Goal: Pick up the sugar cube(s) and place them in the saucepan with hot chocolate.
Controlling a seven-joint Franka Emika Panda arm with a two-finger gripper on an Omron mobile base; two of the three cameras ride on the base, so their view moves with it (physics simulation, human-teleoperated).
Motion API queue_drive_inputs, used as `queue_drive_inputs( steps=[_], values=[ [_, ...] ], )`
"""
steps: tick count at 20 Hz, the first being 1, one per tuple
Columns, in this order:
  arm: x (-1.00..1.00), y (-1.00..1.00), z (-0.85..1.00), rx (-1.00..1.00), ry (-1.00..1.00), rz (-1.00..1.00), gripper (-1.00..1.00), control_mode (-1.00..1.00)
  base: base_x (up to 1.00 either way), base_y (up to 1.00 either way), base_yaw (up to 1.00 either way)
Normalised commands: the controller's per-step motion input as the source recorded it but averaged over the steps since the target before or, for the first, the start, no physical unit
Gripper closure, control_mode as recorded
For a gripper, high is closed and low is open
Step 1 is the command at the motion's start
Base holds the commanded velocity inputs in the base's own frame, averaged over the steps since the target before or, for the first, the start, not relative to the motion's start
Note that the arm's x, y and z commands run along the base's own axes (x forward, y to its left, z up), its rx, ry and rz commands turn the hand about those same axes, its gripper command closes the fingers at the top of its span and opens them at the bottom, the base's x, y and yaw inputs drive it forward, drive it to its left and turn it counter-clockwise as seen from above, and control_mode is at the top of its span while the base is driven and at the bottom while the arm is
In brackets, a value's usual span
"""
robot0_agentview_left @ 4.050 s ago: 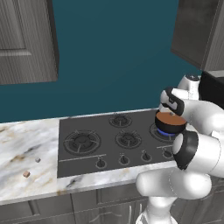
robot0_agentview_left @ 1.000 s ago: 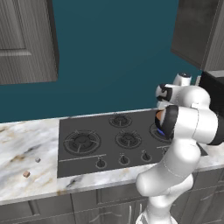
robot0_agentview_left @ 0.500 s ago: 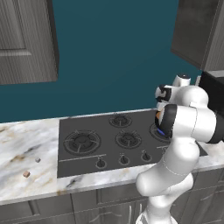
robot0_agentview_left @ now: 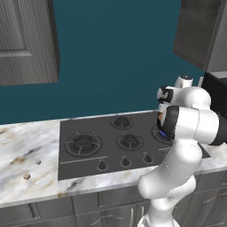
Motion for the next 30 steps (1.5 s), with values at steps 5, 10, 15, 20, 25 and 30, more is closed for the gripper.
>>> queue_drive_inputs(
  steps=[5,10,15,20,25,30],
  values=[
    [0.00,0.00,0.00,0.00,0.00,0.00,-1.00,-1.00,0.00,0.00,0.00],
    [0.00,0.00,0.00,0.00,0.00,0.00,-1.00,-1.00,0.00,0.00,0.00],
    [-0.03,-0.02,0.01,0.01,-0.02,0.00,-1.00,-1.00,0.00,0.00,0.00],
    [-0.23,-0.01,0.08,0.03,-0.10,0.00,-1.00,-1.00,0.00,0.00,0.00],
    [-0.38,0.00,0.24,0.06,-0.20,0.00,-1.00,-1.00,0.00,0.00,0.00],
    [-0.60,0.08,0.21,0.08,-0.19,0.04,-1.00,-1.00,0.00,0.00,0.00]
  ],
)
